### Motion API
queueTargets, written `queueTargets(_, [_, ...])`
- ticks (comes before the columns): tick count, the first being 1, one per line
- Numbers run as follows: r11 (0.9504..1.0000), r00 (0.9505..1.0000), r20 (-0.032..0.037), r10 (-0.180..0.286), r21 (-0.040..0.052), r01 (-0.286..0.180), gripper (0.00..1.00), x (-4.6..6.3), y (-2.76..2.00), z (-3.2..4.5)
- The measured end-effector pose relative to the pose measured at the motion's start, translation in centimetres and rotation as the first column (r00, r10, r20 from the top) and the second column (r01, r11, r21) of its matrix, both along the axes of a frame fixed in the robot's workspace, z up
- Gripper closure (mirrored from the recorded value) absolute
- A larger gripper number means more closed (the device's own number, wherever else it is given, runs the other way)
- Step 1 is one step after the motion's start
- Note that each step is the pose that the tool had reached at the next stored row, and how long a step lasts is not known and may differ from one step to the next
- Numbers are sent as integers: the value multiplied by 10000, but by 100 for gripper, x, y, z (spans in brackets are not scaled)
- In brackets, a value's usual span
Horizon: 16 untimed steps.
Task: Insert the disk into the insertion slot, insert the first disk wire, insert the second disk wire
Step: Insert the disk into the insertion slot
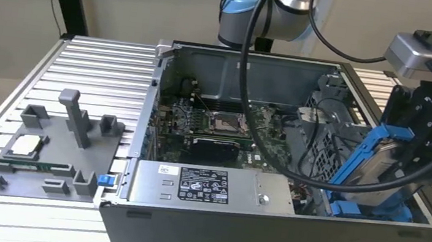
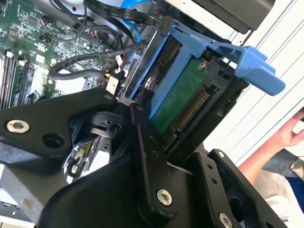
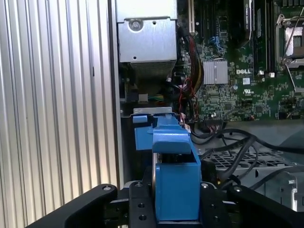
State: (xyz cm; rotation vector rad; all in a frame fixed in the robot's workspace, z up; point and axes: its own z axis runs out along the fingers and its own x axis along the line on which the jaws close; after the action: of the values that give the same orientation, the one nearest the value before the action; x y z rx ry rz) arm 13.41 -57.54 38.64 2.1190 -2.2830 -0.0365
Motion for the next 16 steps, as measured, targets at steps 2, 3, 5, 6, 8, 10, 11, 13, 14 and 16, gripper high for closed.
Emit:
queueTargets(2, [10000, 10000, -3, -2, -4, 2, 100, -2, 0, -25])
queueTargets(3, [10000, 10000, -3, -3, -1, 3, 100, -2, 0, -39])
queueTargets(5, [10000, 10000, 3, 0, 14, 0, 100, 0, -1, -69])
queueTargets(6, [10000, 10000, 0, 1, 4, -1, 100, 1, 0, -72])
queueTargets(8, [10000, 10000, 0, 0, 2, 0, 100, 0, 0, -73])
queueTargets(10, [10000, 10000, 0, 0, 1, 0, 100, 0, 0, -74])
queueTargets(11, [10000, 10000, 0, 0, 2, 0, 100, 0, 0, -75])
queueTargets(13, [10000, 10000, 0, 0, 2, 0, 100, 0, 0, -75])
queueTargets(14, [10000, 10000, 0, 0, 3, 0, 100, 0, 0, -75])
queueTargets(16, [10000, 10000, -5, -1, 3, 1, 100, 0, 0, -75])
